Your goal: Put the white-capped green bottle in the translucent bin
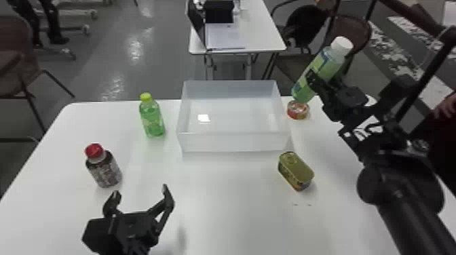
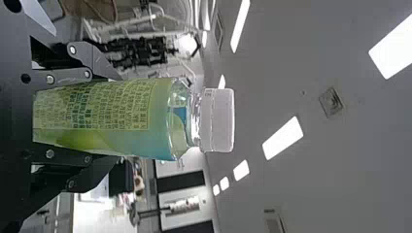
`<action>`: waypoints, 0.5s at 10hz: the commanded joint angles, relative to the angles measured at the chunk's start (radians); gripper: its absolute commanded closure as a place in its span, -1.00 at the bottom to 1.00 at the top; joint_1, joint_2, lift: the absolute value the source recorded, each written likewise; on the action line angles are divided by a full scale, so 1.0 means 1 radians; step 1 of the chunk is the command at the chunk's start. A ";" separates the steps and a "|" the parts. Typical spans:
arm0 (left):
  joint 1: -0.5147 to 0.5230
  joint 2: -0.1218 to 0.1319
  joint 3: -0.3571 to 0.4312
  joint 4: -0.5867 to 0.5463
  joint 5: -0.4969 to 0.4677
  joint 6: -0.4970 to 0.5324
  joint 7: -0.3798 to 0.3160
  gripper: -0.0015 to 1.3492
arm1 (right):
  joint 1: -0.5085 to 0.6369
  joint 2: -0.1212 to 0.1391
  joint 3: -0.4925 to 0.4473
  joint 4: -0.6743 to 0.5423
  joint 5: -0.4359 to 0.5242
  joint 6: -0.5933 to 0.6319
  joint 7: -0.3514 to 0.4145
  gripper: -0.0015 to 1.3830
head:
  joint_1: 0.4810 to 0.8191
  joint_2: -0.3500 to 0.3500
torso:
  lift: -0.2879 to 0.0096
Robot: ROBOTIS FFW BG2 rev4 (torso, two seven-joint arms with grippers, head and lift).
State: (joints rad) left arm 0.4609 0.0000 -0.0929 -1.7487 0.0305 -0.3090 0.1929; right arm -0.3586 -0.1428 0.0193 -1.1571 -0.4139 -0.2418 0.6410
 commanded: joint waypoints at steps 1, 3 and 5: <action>-0.004 -0.003 -0.004 0.000 0.000 0.008 0.000 -0.78 | -0.077 0.000 0.024 0.102 0.000 0.021 0.068 0.51 | 0.27 0.08 | 0.17; -0.007 -0.003 -0.007 0.001 0.003 0.013 0.000 -0.78 | -0.157 0.022 0.047 0.241 0.010 0.081 0.174 0.50 | 0.27 0.15 | 0.17; -0.018 -0.003 -0.014 0.008 0.019 0.016 -0.001 -0.78 | -0.198 0.039 0.050 0.339 0.035 0.111 0.235 0.50 | 0.27 0.23 | 0.17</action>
State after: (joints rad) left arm 0.4473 0.0000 -0.1054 -1.7440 0.0459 -0.2922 0.1918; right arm -0.5482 -0.1075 0.0685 -0.8388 -0.3895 -0.1409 0.8769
